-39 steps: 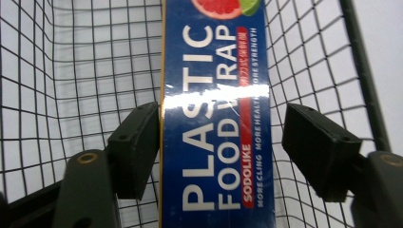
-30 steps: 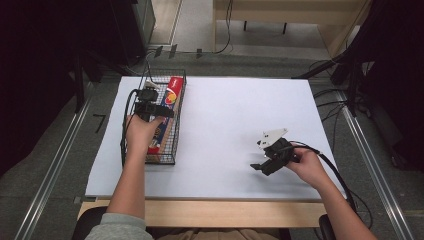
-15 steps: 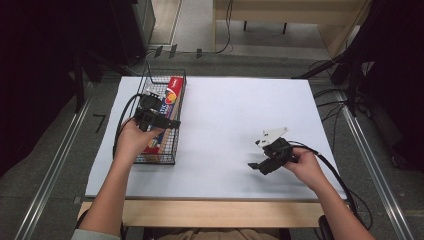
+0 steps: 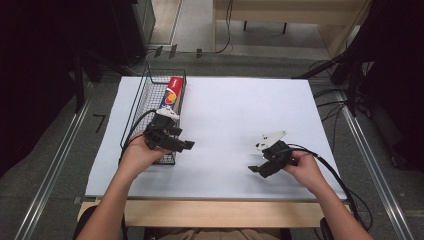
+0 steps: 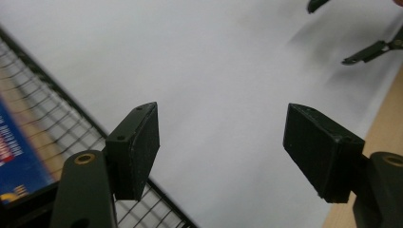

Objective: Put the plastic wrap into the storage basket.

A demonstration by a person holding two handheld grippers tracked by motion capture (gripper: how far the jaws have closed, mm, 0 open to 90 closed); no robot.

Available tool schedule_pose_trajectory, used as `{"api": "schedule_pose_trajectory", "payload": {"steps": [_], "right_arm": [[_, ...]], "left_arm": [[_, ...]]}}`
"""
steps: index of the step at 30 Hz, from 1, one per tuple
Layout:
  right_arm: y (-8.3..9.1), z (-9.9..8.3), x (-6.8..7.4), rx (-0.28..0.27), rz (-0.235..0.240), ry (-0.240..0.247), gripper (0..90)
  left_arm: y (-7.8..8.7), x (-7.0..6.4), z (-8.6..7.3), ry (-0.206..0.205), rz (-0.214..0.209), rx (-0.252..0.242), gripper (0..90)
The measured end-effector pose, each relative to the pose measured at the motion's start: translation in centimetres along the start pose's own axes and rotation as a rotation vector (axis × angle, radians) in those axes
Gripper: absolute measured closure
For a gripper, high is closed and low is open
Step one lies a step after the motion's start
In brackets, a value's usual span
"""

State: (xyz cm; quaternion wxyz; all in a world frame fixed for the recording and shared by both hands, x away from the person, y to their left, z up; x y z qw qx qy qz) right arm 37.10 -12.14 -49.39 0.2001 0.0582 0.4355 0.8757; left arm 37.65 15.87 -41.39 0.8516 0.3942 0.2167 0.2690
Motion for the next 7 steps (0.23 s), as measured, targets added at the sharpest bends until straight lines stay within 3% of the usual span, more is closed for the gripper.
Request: {"api": "schedule_pose_trajectory", "payload": {"steps": [3,7], "right_arm": [[0.09,-0.18,0.05,0.007,-0.002,-0.01,18.2],[0.17,-0.55,-0.03,0.012,-0.005,-0.022,18.2]], "left_arm": [[-0.65,-0.62,0.06,-0.044,-0.003,0.02,27.3],[-1.18,-1.25,0.25,-0.068,0.01,0.039,26.0]]}}
Point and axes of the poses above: each handheld gripper's, and its own axes: y roughly backward along the jaws, z roughly out of its top, x roughly to its left, the point moved 6 cm from there along -y, roughly forward along the jaws, and after that the axes turned 1 degree about x, right-handed, at the moved point
